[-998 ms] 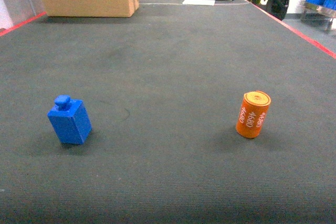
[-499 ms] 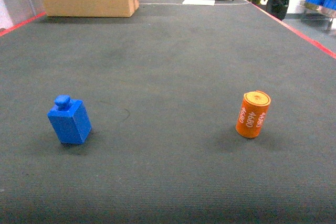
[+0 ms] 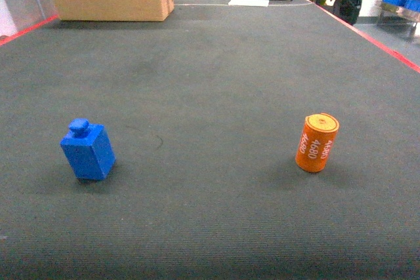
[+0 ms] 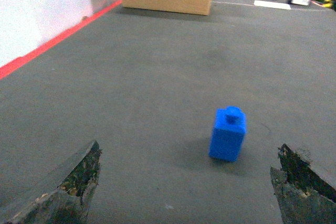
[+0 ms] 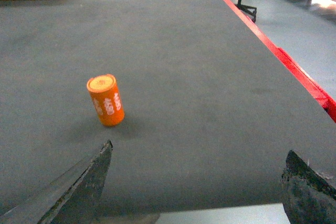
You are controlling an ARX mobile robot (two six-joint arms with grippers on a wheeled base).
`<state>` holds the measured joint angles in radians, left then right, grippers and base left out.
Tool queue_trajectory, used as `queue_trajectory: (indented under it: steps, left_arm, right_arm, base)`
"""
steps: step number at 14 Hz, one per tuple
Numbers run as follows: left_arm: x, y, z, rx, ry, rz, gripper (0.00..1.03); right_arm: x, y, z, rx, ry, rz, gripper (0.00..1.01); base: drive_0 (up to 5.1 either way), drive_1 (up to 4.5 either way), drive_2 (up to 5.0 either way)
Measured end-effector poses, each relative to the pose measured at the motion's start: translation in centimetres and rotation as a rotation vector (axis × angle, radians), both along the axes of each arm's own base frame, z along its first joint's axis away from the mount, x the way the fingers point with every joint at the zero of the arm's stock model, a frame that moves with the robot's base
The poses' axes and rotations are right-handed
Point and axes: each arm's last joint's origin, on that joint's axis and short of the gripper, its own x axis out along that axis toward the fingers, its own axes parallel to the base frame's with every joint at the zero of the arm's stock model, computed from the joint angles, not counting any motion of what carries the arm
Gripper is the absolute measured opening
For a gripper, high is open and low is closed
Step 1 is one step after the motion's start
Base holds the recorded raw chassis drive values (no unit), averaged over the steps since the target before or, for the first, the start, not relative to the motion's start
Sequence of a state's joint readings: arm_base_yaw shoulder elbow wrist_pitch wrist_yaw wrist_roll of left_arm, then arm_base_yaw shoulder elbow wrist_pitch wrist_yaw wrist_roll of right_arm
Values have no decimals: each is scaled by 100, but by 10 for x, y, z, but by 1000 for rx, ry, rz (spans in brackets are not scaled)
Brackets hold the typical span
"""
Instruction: Sort blue parts and orange caps into right shelf containers
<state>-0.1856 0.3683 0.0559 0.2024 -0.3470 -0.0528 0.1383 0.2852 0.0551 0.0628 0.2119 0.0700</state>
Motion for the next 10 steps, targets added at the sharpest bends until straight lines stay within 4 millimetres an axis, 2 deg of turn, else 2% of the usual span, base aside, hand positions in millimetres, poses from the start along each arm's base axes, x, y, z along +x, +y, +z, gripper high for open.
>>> queue_trajectory:
  steps: [1, 2, 4, 7, 10]
  left_arm:
    - [14, 1, 5, -3, -1, 31, 98]
    - [34, -2, 16, -10, -21, 3, 98]
    - [66, -12, 26, -16, -23, -81, 98]
    - [111, -24, 13, -9, 90, -137, 98]
    - [142, -34, 0, -11, 153, -170, 98]
  right_arm:
    - [11, 2, 8, 12, -27, -4, 98]
    - [28, 6, 18, 26, -51, 18, 98]
    - [57, 12, 26, 36, -55, 64, 98]
    - [102, 25, 21, 39, 25, 122, 98]
    - [135, 36, 14, 38, 76, 154, 98]
  base:
    - [0, 0, 0]
    - [0, 0, 0]
    - [0, 0, 0]
    - [0, 0, 0]
    - [0, 0, 0]
